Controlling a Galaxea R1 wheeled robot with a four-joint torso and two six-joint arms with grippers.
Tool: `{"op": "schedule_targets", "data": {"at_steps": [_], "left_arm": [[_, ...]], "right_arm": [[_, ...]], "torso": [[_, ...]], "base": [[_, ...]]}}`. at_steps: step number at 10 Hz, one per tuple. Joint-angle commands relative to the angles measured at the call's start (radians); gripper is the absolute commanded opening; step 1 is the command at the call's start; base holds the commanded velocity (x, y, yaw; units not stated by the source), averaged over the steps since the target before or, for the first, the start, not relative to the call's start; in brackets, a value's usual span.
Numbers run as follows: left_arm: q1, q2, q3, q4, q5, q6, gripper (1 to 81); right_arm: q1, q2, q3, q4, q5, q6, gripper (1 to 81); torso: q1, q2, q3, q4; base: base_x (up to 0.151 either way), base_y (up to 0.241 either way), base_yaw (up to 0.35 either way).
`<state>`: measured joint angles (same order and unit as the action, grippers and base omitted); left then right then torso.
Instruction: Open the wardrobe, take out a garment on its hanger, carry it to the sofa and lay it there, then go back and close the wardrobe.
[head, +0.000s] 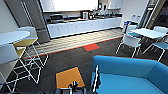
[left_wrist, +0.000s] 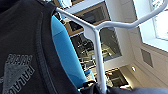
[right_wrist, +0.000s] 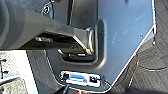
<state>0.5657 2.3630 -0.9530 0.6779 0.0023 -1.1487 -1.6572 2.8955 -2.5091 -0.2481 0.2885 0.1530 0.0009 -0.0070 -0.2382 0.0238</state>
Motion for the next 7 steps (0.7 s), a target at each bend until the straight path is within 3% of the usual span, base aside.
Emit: {"op": "schedule_targets", "data": {"at_steps": [1, 7], "left_arm": [[-0.126, -0.011, 0.066, 0.025, -0.051, 0.011, 1.0], [-0.126, -0.023, 0.066, 0.031, -0.058, 0.011, 1.0]], "right_arm": [[0.006, -0.005, 0.003, -0.013, -0.048, -0.003, 81.1], [0.009, -0.003, 0.003, -0.013, -0.048, -0.003, 81.1]], "torso": [[0.000, 0.000, 0.000, 0.000], [0.000, 0.000, -0.009, 0.000]], "base": [[0.000, 0.000, -0.308], [0.000, 0.000, -0.308]]}}
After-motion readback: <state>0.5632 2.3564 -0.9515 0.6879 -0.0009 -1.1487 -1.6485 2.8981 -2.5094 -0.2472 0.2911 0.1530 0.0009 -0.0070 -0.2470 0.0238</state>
